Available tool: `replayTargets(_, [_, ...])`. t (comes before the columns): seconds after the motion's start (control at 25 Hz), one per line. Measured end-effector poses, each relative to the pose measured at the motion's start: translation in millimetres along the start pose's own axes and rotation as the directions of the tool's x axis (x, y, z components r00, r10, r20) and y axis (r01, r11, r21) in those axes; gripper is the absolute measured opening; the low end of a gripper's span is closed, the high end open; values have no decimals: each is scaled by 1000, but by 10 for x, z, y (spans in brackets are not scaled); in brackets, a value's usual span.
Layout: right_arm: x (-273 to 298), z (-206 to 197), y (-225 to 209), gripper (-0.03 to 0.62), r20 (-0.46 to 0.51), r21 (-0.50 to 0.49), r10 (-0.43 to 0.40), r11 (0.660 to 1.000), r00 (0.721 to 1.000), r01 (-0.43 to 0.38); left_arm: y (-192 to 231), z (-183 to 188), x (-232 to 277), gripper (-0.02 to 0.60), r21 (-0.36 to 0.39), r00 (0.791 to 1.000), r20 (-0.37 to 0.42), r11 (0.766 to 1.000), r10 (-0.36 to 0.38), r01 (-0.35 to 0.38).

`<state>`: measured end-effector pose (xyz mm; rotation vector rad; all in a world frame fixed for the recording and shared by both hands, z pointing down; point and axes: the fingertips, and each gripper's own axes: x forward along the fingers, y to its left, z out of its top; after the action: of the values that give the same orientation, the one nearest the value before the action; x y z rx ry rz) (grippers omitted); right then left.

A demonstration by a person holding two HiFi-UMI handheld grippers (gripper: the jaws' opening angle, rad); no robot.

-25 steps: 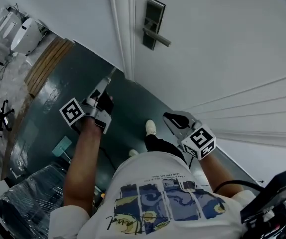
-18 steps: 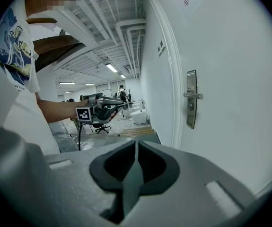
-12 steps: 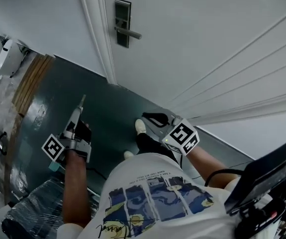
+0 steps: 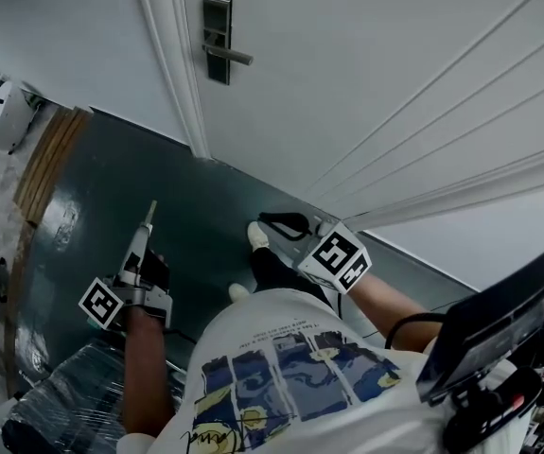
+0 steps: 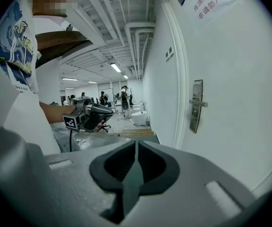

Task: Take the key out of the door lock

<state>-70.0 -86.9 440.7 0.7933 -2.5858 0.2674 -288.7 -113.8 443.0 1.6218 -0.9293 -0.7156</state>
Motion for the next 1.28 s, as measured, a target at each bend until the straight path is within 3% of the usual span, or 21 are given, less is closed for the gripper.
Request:
replayTargets(0.28, [-34,-23,134,11,2,-15,-2,1000,1000,2,7,-114,-158,25,29,1000,-4,999,15,-15])
replayTargets(1.28, [-159,-19,341,11,10,-32,4,999,1000,-3,-45,-315,-337,25,30,1000,-10,999,13,-12])
